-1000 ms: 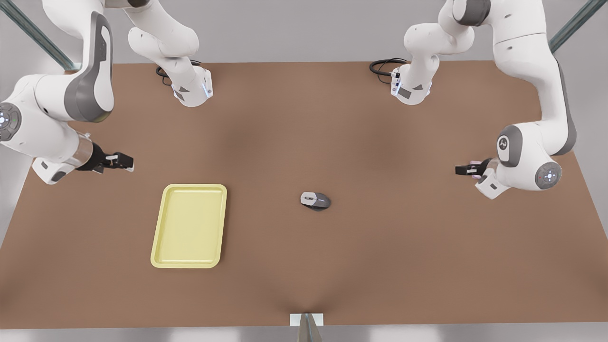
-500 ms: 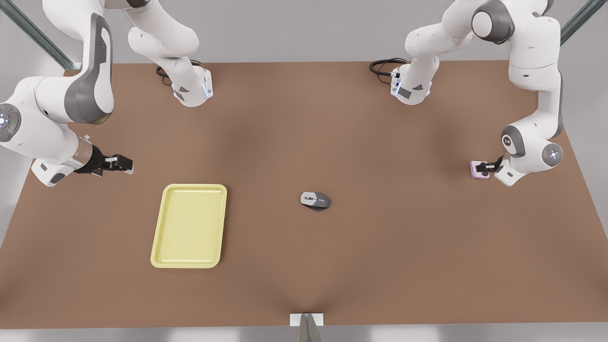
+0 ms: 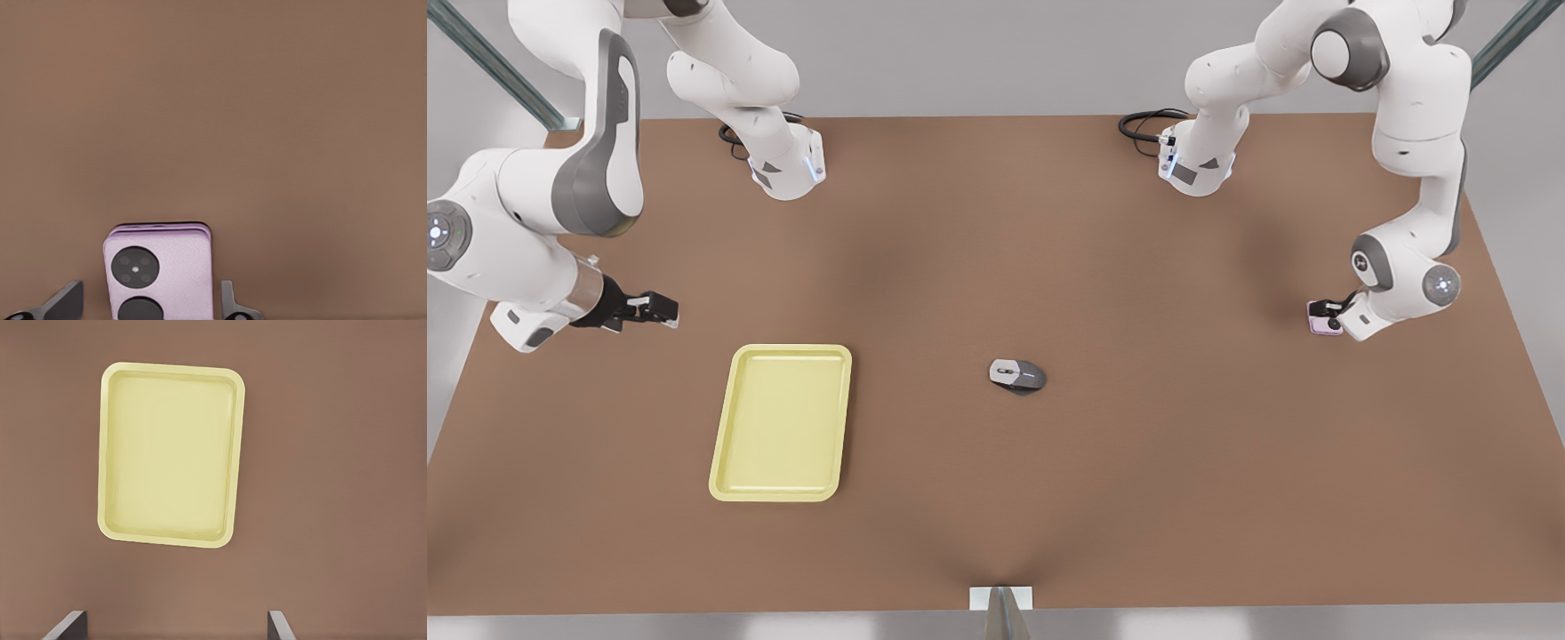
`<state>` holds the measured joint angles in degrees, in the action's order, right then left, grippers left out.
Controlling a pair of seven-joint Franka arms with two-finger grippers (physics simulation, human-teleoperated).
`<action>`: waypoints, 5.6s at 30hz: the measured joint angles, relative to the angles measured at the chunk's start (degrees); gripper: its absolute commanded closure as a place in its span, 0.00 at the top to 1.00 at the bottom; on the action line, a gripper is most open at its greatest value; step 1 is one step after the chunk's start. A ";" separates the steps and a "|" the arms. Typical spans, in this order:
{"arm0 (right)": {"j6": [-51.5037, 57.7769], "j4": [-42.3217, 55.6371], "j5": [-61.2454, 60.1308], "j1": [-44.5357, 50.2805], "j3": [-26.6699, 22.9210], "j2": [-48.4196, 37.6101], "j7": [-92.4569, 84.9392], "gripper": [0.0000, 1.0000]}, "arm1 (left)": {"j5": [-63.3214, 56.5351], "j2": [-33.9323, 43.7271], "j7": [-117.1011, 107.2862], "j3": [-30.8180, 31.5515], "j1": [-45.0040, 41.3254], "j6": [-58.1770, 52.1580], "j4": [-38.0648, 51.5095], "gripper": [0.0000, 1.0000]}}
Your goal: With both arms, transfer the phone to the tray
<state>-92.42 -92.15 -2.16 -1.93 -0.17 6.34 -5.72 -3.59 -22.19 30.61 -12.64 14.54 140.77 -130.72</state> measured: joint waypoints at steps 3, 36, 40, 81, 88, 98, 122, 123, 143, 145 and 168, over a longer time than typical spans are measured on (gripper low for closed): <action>-0.09 0.01 0.00 0.00 0.00 0.04 -0.04 1.00 | 0.03 -0.42 0.09 0.03 -0.11 0.26 0.00 1.00; -0.50 -0.23 0.00 -0.46 -0.05 1.06 -0.32 1.00 | 4.24 -12.26 -38.51 20.08 -51.52 -20.01 43.09 0.72; -1.40 -0.05 -0.02 0.42 0.43 2.29 -0.32 1.00 | 5.38 -16.54 -52.82 20.28 -58.88 -23.69 48.53 0.72; -9.28 0.50 -2.80 23.08 5.99 14.21 16.50 1.00 | 6.01 11.16 -66.46 12.54 -31.19 -52.55 48.84 1.00; -16.47 2.20 -4.19 32.13 7.45 21.74 26.87 1.00 | 8.17 14.01 -57.43 12.53 -31.93 -62.97 53.07 1.00; -22.68 2.02 -4.22 34.25 14.72 27.16 44.60 1.00 | 10.10 12.19 -49.05 12.54 -31.76 -67.10 53.53 1.00; -40.59 -12.71 -1.32 34.78 14.84 30.64 54.28 1.00 | 11.01 11.87 -40.69 11.90 -31.74 -66.14 53.81 1.00; -41.52 -12.72 -1.30 34.79 14.84 30.72 53.78 1.00 | 10.95 11.82 -40.53 11.68 -31.48 -65.90 53.65 1.00; -42.27 -13.06 1.67 33.74 14.40 31.54 44.17 1.00 | 10.03 10.79 -39.07 11.58 -31.23 -64.27 52.91 1.00; -42.36 -12.86 1.67 33.75 14.41 31.92 43.44 1.00 | 10.03 10.79 -39.01 11.58 -31.24 -64.35 52.91 1.00; -43.40 -12.44 1.31 34.48 14.54 32.54 39.63 1.00 | 10.02 10.80 -38.60 11.53 -31.23 -64.47 52.55 1.00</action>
<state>-135.82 -104.59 -0.85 32.55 14.37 38.87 33.92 6.43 -11.39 -8.00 -1.10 -16.69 76.30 -78.17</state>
